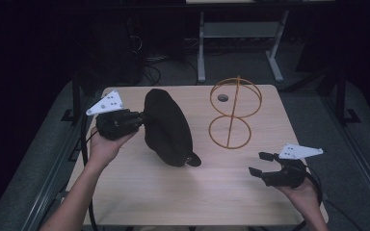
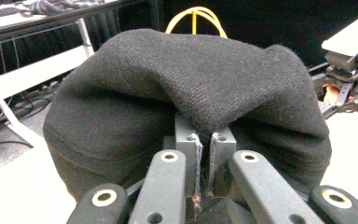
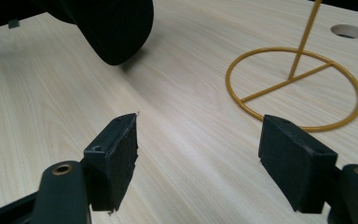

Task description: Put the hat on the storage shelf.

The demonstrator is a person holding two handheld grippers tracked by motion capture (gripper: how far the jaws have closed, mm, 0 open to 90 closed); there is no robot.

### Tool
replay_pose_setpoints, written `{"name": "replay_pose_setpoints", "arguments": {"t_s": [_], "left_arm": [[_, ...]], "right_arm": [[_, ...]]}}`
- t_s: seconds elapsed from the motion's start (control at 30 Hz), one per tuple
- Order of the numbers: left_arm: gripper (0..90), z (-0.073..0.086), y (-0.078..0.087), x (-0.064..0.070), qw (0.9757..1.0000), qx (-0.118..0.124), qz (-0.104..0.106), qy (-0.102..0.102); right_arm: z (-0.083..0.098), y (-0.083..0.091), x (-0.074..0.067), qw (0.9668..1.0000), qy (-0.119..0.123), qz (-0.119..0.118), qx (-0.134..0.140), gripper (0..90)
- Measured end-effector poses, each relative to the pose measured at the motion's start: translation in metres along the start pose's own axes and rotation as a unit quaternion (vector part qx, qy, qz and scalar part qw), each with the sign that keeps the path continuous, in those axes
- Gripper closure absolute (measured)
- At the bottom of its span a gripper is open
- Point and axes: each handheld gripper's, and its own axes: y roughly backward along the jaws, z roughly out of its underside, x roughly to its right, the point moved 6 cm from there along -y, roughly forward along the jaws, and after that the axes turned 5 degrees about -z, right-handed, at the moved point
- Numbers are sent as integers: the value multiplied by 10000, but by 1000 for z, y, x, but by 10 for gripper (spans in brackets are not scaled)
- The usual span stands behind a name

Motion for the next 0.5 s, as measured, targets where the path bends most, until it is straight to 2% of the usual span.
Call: {"name": "replay_pose_setpoints", "arguments": {"t_s": [0.5], "left_arm": [[863, -21, -20, -12, 9998, 12, 139, 150]], "right_arm": [[3, 8, 9, 9998, -20, 170, 61, 278]]}}
